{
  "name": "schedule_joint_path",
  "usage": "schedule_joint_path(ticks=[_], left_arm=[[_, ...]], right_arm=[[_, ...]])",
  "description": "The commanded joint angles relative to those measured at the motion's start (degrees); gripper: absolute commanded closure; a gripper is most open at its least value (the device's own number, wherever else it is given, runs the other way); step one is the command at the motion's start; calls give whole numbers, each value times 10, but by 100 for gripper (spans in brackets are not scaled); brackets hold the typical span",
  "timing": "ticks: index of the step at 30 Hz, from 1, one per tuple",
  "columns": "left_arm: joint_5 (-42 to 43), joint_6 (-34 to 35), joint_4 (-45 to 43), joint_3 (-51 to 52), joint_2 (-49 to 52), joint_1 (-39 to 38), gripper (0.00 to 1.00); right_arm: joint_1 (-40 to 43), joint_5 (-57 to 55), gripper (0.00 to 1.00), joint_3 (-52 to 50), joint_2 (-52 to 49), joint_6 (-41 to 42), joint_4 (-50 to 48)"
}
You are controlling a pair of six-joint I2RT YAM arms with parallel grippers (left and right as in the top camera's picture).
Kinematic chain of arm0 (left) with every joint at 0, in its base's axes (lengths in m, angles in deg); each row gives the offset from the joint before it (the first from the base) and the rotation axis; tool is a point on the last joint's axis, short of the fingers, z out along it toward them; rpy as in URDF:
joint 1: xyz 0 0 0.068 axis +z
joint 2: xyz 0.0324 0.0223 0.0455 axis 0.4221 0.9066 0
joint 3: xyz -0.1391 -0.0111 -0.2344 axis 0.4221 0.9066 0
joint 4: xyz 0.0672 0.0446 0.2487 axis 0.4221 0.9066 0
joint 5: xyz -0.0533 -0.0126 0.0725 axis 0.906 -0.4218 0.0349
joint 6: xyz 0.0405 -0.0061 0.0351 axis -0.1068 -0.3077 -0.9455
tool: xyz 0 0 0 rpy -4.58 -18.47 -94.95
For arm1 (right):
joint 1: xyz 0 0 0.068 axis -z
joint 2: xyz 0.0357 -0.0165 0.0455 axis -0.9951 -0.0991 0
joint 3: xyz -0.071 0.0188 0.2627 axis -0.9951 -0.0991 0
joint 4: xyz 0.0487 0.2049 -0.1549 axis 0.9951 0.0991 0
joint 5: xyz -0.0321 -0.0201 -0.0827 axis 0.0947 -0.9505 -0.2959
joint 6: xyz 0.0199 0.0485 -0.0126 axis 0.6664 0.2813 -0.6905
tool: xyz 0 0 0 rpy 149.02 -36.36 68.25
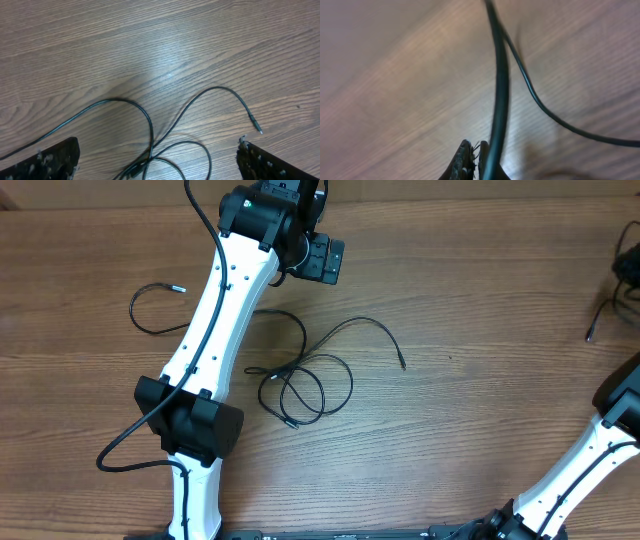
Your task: Untangle cables
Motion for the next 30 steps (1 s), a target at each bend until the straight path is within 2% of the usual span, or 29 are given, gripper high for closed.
schedule_joint_path(ticks=[1,3,5,6,7,8,11,13,17,22,26,30], left_arm=[[5,-19,0,-8,-18,-3,0],[5,-19,2,-8,-18,-3,0],[5,-19,9,-8,-18,-4,0],[5,-19,11,-8,-18,-4,0],[5,-19,13,-8,-18,-4,0],[5,-19,16,-8,-18,-3,0],[5,-21,19,-8,-18,-3,0],[5,-23,16,-8,-18,-4,0],[7,-23,16,-8,-18,-4,0],[4,-23,17,-8,-18,-3,0],[-3,-16,19,-8,-18,-3,0],[-24,1,7,-8,-18,0,0]], right_arm=[[-4,-9,96,-42,-14,-13,-2],[-10,-8,96,-63,-14,-13,-10],[-12,-8,89,-65,-14,-12,-3],[-13,-7,76,-65,-14,-12,-2],[-13,-4,40,-65,-14,-12,1],[-12,7,25,-64,-14,-13,6],[-12,81,17,-56,-8,-13,30],[-25,152,16,-44,22,-12,45],[-60,148,13,-44,103,-20,37],[-114,71,2,-44,239,-20,54],[-143,75,4,-44,283,-24,119],[-214,107,10,-46,287,-101,240]])
